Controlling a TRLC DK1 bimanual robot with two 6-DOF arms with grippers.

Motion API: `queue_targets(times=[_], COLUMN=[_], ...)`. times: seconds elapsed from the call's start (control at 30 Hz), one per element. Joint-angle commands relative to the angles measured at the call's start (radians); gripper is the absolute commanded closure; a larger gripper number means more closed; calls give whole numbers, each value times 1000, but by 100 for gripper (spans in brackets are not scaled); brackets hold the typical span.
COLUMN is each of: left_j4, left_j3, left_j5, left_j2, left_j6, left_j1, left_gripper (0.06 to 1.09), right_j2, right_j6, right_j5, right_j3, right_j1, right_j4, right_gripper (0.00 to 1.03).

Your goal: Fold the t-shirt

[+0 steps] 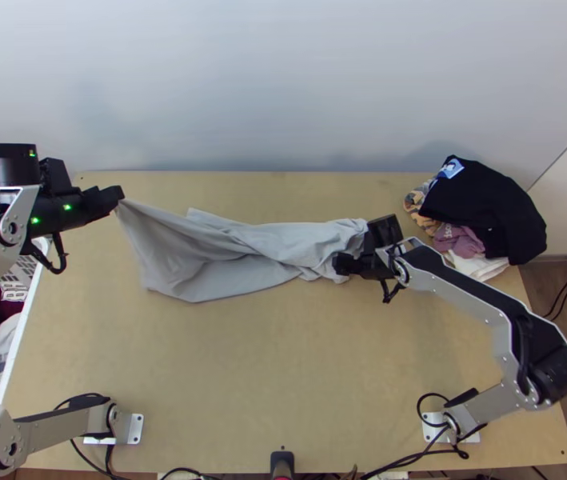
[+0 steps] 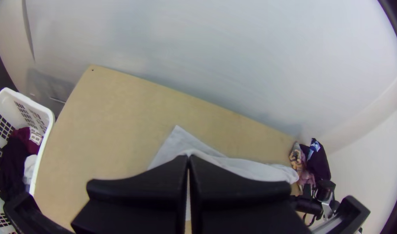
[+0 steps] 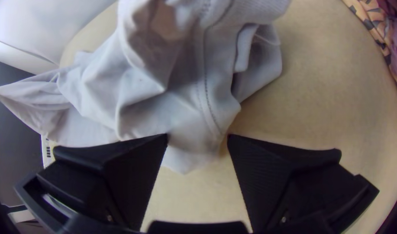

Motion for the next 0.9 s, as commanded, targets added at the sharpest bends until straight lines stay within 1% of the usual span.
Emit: queue_targets(times=[0.0,0.07,0.1,0.13,0.27,0.33,0.4,0.6,0.73,0.87], left_j4=[-7,-7,-7,-7,-7,-7,-7,-6,-20,-15], left_j3=[1,5,7,8,31,60,99,222,309,376], left_j5=[-2,-4,-2,-2,-4,-27,-45,-56,-57,-96], left_j2=[-4,0,1,3,4,7,15,21,10,-19], left_j6=[10,10,10,10,8,7,4,2,1,2], left_j1=[6,6,6,6,6,15,52,167,201,227], left_gripper=[105,105,105,105,105,105,105,105,105,105], right_j2=[59,65,65,68,17,-42,-113,-237,-259,-266], right_j6=[-11,-18,-26,-37,-55,-52,-49,-55,-58,-45], right_j5=[5,3,3,3,3,2,2,-2,-2,0], right_j3=[36,39,39,39,25,38,85,371,588,799], right_j1=[-18,-29,-33,-36,-47,-76,-104,-183,-194,-191], right_j4=[26,26,26,26,15,14,-40,-296,-462,-580], right_gripper=[59,79,92,100,100,100,100,100,100,100])
